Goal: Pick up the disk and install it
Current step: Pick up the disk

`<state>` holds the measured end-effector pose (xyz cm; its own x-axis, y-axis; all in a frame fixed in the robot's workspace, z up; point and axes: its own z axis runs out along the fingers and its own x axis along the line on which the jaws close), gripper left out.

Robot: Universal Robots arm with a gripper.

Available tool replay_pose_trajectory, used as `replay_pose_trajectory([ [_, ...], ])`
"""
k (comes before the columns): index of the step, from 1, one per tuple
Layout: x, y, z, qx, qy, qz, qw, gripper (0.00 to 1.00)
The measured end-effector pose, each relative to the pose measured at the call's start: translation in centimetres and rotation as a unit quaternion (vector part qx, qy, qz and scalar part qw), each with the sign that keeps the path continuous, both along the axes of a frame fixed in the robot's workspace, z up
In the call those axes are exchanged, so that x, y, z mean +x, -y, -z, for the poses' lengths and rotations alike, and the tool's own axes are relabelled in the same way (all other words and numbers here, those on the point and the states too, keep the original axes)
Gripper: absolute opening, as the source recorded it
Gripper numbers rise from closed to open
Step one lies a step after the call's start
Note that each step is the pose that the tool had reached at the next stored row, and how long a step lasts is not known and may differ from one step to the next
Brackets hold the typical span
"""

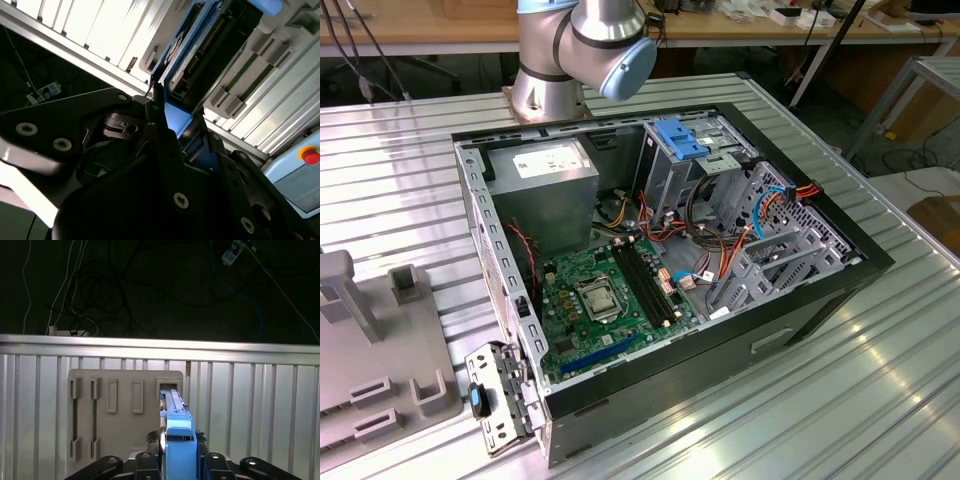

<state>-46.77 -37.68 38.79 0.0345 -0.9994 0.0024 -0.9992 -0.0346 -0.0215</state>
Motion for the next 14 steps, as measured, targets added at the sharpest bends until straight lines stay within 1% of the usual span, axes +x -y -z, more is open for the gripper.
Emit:
replay_pose_trajectory([
  [5,0.0,0.0,-0.9,0.0,0.0001,0.0,1.0,0.37],
  [7,0.0,0.0,-1.07,0.0,0.0001,0.0,1.0,0.37],
  [10,0.02,0.0,-1.6,0.0,0.0001,0.0,1.0,0.37],
  [14,0.02,0.0,-2.05,0.0,0.0001,0.0,1.0,0.37],
])
